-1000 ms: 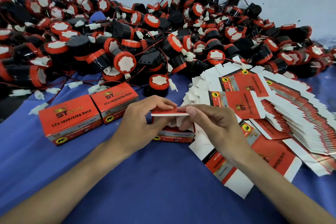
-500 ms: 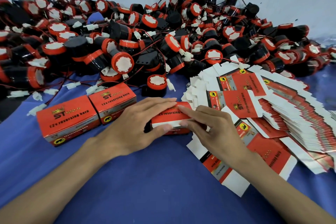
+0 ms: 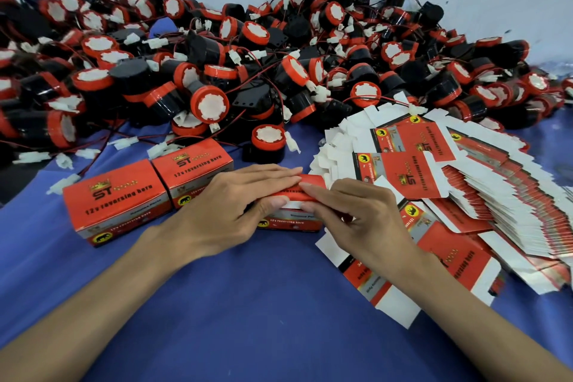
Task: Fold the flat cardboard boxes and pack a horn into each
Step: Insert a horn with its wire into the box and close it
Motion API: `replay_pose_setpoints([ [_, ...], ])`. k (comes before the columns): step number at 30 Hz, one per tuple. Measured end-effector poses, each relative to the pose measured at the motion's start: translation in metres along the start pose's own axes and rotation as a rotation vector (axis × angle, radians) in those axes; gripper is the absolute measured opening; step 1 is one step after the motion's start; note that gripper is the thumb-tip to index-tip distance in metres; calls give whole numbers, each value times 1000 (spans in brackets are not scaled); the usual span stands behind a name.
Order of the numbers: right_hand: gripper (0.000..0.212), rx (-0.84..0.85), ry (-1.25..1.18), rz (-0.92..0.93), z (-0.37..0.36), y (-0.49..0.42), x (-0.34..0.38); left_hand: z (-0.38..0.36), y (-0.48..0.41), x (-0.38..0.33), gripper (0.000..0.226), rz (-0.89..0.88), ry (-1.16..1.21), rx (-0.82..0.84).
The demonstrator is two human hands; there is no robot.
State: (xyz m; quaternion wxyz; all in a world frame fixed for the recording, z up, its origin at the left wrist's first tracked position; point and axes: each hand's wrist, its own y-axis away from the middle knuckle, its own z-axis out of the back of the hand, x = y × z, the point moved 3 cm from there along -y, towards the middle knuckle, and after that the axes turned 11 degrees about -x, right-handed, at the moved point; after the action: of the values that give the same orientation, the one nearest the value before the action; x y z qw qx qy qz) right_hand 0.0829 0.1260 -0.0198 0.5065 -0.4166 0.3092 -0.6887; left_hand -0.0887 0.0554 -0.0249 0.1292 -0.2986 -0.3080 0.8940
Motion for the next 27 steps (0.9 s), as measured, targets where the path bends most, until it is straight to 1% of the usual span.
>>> replay_pose_setpoints([
  [4,27,36,-60,-40,1,0,0,1,0,-1,43,-55,-49,-15],
  [7,27,61,-45,-14,1,1,0,-1,2,-1,43,-95,-75,-7],
  [11,26,83,-5,77,2,1,-1,0,6,2,49,-146,-104,39],
  [14,33,136,51,178,3,0,-1,-2,7,1,48,-184,-173,45],
  [17,27,153,156,283,3,2,-1,-3,7,-2,45,-205,-217,25],
  [19,25,144,189,312,1,5,0,-4,7,-5,45,-219,-248,7],
  [23,26,158,173,290,-2,9,2,-9,5,-13,56,-204,-354,31],
  [27,27,231,162,243,-1,9,3,-8,1,-20,60,-212,-481,65],
])
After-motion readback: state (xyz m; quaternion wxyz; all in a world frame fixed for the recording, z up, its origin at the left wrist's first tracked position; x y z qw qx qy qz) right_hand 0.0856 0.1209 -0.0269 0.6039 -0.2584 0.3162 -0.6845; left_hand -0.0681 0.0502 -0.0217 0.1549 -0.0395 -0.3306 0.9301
